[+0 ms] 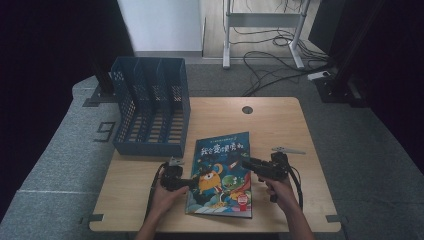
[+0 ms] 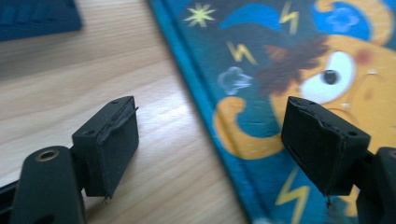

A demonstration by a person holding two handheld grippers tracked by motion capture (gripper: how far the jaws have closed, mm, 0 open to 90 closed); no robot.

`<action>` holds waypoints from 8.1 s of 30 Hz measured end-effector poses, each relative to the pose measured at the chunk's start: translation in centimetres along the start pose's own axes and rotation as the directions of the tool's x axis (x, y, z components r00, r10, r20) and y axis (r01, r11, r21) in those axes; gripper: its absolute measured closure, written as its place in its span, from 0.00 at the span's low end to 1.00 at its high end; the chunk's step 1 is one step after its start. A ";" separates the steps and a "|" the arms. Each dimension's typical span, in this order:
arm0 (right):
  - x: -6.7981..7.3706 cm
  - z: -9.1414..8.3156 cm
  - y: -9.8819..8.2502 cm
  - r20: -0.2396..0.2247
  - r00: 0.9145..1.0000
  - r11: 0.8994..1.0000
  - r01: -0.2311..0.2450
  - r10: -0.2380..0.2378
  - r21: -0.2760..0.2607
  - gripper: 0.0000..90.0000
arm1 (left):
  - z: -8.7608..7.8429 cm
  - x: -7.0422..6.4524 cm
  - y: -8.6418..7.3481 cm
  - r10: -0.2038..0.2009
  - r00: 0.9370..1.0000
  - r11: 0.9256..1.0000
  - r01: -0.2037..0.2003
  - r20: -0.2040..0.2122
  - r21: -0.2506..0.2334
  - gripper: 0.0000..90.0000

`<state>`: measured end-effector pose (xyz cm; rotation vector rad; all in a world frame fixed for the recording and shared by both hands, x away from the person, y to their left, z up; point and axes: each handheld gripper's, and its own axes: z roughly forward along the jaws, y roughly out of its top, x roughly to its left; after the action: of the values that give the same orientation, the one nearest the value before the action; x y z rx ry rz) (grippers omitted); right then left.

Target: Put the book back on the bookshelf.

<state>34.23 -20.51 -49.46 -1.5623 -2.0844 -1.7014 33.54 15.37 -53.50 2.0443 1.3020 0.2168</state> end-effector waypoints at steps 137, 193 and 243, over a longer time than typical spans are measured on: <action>3.3 6.6 7.5 0.123 0.989 0.984 0.062 -0.083 0.166 0.81 | -2.6 -5.4 -3.7 0.182 0.964 0.981 -0.192 0.192 0.038 0.16; 5.2 3.4 11.1 0.163 0.952 0.964 0.264 -0.259 -0.010 0.84 | 0.4 -4.5 -1.0 0.102 0.972 0.992 -0.115 0.213 0.053 0.12; 6.8 0.9 11.3 0.137 0.926 0.915 0.371 -0.352 -0.156 0.89 | 2.3 -4.5 0.9 0.097 0.992 0.994 -0.100 0.085 0.035 0.13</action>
<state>39.14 -16.57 -37.84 -1.4000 -2.4652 -2.0131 33.14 10.26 -53.68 2.1303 1.1645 0.1495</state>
